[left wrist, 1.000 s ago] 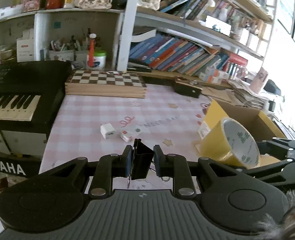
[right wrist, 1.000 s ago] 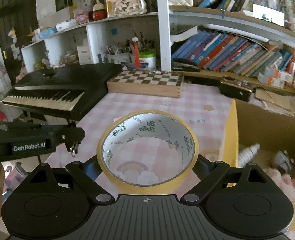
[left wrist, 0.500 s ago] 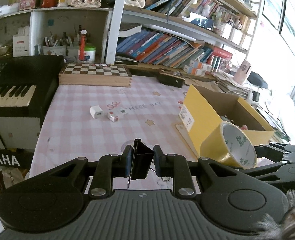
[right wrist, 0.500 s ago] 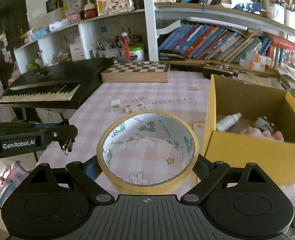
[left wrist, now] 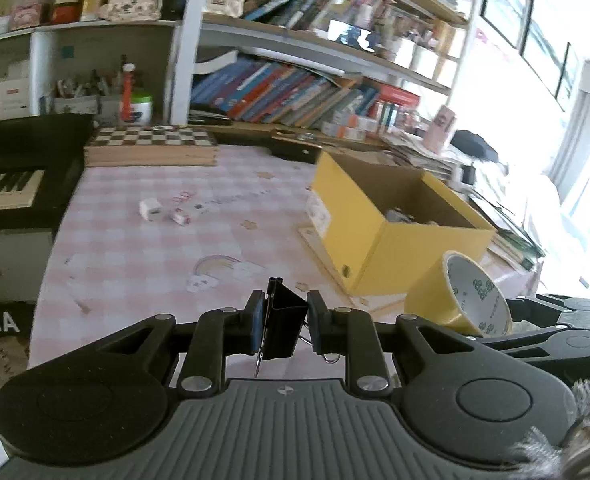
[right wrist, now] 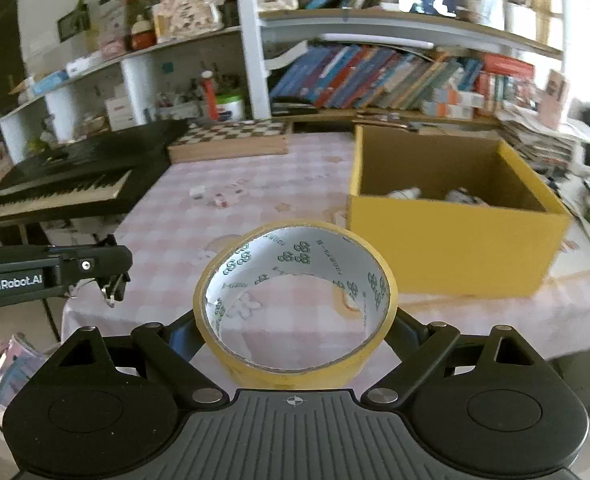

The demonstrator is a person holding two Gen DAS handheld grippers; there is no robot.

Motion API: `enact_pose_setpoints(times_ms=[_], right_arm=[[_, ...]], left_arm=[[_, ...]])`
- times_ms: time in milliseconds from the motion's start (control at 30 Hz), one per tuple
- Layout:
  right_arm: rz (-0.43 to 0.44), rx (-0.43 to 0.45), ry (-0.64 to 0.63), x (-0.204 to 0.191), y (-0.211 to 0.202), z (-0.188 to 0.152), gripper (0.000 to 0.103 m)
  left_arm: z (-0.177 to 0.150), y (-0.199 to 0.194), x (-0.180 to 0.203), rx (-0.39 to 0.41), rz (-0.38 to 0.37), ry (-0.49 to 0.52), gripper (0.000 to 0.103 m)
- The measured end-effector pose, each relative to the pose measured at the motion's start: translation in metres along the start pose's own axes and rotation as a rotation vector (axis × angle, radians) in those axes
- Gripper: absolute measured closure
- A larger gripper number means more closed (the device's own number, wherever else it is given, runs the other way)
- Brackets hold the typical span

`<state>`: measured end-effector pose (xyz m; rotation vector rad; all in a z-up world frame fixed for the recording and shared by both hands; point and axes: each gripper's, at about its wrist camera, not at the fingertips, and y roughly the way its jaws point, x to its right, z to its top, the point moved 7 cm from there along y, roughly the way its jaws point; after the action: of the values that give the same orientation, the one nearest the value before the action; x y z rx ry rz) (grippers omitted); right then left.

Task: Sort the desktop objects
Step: 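Carry the tape roll and binder clip in both tools over the yellow box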

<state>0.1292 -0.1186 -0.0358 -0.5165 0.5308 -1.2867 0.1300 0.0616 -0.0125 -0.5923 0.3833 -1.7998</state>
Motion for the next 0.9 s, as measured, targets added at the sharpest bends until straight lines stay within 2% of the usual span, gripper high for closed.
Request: enact_pose_setpoints(times_ms=[467, 900], right_arm=[[-0.123, -0.005, 0.138, 0.043, -0.04, -0.039, 0.011], [-0.181, -0.009, 0.186, 0.061, -0.064, -0.058, 0.011]], left_arm=[[-0.022, -0.002, 0.064, -0.064, -0.157, 0.123, 0.083], [-0.03, -0.002, 0.096, -0.079, -0.233, 0.174, 0.083]])
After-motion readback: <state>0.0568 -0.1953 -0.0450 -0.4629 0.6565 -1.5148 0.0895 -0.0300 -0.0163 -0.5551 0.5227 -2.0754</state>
